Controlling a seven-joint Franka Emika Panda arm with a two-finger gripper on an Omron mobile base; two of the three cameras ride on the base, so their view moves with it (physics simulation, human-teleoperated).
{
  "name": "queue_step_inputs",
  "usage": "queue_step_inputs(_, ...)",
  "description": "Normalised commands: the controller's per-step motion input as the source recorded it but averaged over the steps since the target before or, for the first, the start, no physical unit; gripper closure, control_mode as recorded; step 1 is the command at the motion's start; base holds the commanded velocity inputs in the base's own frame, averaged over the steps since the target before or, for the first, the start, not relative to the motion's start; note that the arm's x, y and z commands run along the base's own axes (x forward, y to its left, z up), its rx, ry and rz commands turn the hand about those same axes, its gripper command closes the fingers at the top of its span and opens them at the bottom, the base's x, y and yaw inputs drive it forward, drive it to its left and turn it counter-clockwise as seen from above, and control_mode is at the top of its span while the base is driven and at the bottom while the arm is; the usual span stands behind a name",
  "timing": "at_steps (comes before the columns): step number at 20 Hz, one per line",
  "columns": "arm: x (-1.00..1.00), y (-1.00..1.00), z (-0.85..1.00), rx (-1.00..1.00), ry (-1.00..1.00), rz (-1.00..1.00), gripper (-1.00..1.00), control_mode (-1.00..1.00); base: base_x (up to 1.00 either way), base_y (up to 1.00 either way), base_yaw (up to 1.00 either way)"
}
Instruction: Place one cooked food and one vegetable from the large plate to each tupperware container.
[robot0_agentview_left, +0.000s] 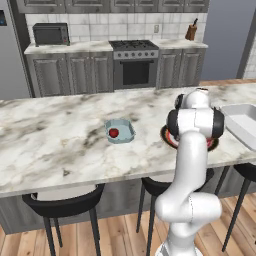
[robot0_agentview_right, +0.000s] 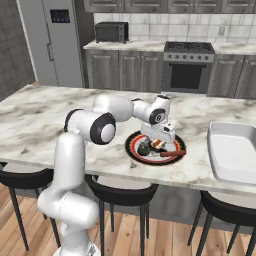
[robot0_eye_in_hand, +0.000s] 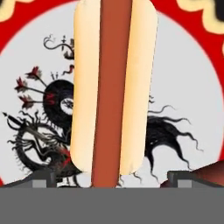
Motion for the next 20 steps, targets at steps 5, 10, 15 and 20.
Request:
queue_step_inputs(5,0.25,-0.05,-0.25,0.00,0.00,0.00,-1.00,-1.00,0.00,0.00,0.00)
queue_step_inputs(10,0.18,-0.01,-0.37,0.00,0.00,0.00,1.00,-1.00,0.00,0.00,0.00)
queue_step_inputs(15,0.00,0.00,-0.22,0.00,0.00,0.00,1.00,-1.00,0.00,0.00,0.00)
queue_step_inputs(20,-0.37,0.15,0.49,0.00,-0.03,0.04,1.00,-1.00,0.00,0.00,0.00)
